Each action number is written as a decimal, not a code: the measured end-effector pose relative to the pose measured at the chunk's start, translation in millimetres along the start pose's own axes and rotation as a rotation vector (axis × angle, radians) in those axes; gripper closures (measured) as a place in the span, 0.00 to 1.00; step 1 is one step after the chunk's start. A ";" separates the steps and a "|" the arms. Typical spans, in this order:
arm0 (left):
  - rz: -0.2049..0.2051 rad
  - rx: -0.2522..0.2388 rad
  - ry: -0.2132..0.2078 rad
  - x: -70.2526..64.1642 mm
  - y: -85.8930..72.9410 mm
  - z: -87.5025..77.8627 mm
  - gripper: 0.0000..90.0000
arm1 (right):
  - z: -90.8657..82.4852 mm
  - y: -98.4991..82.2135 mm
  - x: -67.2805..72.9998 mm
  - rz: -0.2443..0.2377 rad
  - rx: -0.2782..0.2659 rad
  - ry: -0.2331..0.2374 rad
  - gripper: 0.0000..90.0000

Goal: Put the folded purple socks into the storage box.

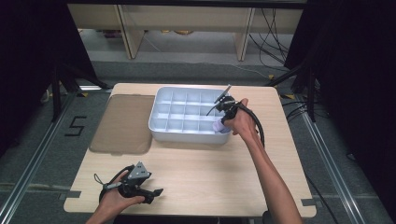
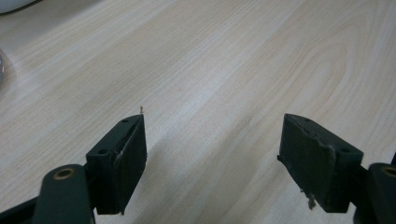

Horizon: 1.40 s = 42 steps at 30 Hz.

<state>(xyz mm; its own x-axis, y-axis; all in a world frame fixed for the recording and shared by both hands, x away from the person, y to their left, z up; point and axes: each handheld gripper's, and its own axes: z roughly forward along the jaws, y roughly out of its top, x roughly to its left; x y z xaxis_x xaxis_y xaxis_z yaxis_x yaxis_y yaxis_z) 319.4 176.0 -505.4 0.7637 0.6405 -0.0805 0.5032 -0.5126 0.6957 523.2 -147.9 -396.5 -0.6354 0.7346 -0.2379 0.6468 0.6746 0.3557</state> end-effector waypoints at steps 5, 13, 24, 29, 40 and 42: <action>0.018 0.006 -0.006 0.5 0.5 -0.4 0.25 | 6.8 2.8 4.4 -0.026 0.018 -0.013 0.73; 0.014 0.006 -0.015 0.3 -0.1 0.6 0.25 | 26.3 -0.9 6.2 0.009 0.034 0.027 0.70; 0.005 0.011 -0.009 -1.3 0.0 1.3 0.25 | -9.0 -2.2 -8.2 0.094 -0.141 0.095 0.80; 0.025 0.013 -0.011 -0.9 0.1 1.2 0.25 | 6.6 -5.2 -6.8 0.090 -0.101 0.109 0.89; 0.022 0.012 -0.009 -2.1 -0.4 2.3 0.25 | 44.1 -3.6 5.8 0.046 0.000 0.135 0.94; 0.013 0.017 -0.015 -2.8 -0.7 2.2 0.25 | 46.8 -3.9 6.3 0.054 0.019 0.140 0.94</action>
<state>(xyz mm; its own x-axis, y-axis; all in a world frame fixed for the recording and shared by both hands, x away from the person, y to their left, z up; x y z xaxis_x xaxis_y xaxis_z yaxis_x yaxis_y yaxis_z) 317.8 173.4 -507.3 0.7762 0.6251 -0.0823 0.4998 -0.5305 0.6847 536.4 -142.5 -441.7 -0.6514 0.7533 -0.0904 0.6885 0.6369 0.3470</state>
